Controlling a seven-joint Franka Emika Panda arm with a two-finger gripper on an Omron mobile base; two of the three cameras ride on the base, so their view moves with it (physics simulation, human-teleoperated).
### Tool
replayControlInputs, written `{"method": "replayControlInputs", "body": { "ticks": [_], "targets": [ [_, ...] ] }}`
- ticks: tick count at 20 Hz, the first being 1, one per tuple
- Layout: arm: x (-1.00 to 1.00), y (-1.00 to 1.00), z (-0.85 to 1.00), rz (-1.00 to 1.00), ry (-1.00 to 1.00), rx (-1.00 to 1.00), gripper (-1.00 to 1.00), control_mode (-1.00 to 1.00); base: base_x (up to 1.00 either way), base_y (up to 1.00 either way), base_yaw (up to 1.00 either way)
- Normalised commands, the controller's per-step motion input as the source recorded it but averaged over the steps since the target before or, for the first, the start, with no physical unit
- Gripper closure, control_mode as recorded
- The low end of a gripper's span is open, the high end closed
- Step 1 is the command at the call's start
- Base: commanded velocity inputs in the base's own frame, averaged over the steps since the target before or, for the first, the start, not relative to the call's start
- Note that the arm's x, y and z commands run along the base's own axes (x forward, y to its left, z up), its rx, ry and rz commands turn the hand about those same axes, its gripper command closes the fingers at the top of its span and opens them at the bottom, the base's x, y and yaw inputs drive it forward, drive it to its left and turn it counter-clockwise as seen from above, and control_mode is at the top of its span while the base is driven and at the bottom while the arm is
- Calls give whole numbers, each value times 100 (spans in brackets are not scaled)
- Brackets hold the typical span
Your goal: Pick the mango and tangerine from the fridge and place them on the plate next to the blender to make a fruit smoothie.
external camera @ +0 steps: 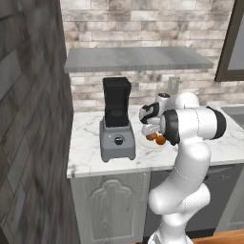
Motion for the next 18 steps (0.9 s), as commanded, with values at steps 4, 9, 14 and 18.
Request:
{"method": "replayControlInputs", "body": {
  "ticks": [4,9,14,18],
  "targets": [
    [-43,-5,55,0,-13,0,-100,-100,0,0,0],
    [-95,-8,98,0,-32,0,-100,-100,0,0,0],
    [-100,-15,100,0,-43,0,-100,-100,0,0,0],
    [-100,-40,76,0,-43,0,-100,-100,0,0,0]
  ]
}}
